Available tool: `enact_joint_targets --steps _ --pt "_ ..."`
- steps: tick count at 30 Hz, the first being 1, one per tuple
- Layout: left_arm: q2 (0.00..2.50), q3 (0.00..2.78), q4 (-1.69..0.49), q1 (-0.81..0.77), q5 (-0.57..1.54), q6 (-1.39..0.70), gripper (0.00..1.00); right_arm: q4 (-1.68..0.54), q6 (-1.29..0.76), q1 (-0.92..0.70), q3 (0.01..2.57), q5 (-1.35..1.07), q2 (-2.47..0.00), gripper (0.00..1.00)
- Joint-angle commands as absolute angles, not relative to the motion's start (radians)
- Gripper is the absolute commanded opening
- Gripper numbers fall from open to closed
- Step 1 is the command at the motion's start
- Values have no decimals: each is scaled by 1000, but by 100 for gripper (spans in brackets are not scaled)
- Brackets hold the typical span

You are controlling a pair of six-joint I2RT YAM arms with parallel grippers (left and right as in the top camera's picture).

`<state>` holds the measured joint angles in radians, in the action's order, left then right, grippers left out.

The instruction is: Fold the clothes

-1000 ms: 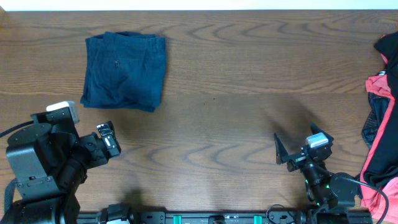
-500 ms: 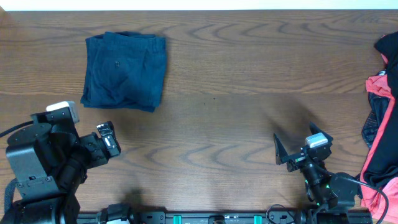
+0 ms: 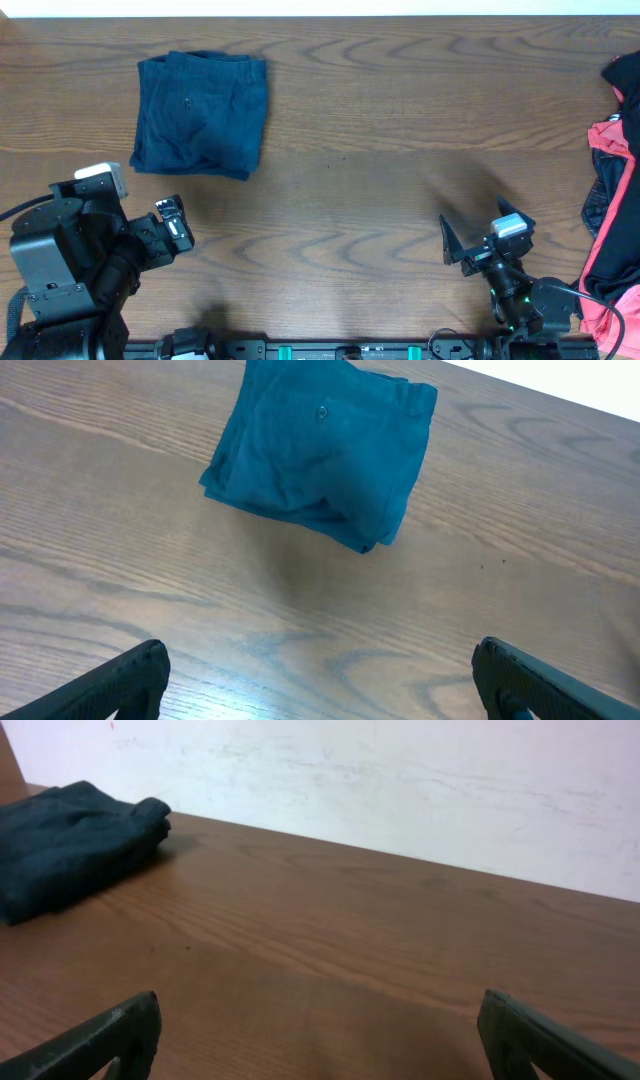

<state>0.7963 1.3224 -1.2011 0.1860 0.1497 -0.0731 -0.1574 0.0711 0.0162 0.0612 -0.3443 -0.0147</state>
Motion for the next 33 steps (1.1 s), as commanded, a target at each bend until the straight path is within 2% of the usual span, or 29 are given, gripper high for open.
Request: enact_joint_targets --steps 1,6,14,29,33 --pt "780 1326 -1198 184 120 -64 98 -154 83 8 51 -351 -6 99" --pt "707 1223 -980 184 142 -63 98 -154 83 8 51 -351 -6 99" --pt "453 804 -569 183 256 -25 98 -153 83 8 50 -351 -6 99" --pt "9 272 -288 118 279 7 98 -153 83 8 50 -351 -6 99" --pt "2 216 -270 97 271 8 98 -154 83 8 50 -352 -6 99"
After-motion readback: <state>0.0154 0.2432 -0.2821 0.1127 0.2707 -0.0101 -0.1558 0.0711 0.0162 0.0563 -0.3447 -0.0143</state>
